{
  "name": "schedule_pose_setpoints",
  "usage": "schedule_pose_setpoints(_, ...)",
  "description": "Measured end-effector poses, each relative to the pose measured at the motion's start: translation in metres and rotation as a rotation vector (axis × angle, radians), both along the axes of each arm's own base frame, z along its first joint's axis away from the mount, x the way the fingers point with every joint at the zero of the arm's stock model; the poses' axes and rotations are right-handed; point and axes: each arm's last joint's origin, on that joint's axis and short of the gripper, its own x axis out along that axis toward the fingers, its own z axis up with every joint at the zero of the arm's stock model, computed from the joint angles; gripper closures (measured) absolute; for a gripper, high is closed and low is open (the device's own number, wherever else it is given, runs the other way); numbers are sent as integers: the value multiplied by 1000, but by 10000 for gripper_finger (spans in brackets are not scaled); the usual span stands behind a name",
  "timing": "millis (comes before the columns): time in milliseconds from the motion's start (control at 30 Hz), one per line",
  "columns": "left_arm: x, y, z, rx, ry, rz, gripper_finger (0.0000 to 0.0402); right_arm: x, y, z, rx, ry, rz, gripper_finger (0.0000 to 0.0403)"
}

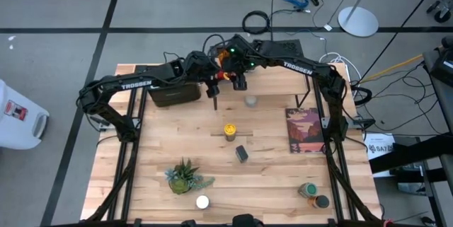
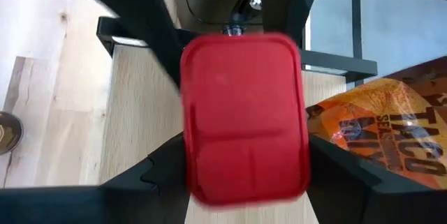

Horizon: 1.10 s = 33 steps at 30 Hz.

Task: Shelf spices
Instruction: Put the red seasoning can on the shelf

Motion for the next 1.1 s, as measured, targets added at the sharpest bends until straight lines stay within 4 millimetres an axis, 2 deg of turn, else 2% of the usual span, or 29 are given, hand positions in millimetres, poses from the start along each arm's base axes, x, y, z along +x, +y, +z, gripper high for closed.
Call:
schedule_pose_setpoints(167, -5, 4, -4, 25, 54, 81, 156, -6, 1, 2, 9, 31, -13, 141)
schedule_pose_setpoints(333, -3, 1, -4, 10, 49, 51, 137, -8, 4, 3, 24, 37, -6, 122)
schedule_pose_setpoints(1100, 2, -8, -1, 4, 23, 11, 134, -12, 6, 13, 19, 5, -12, 124)
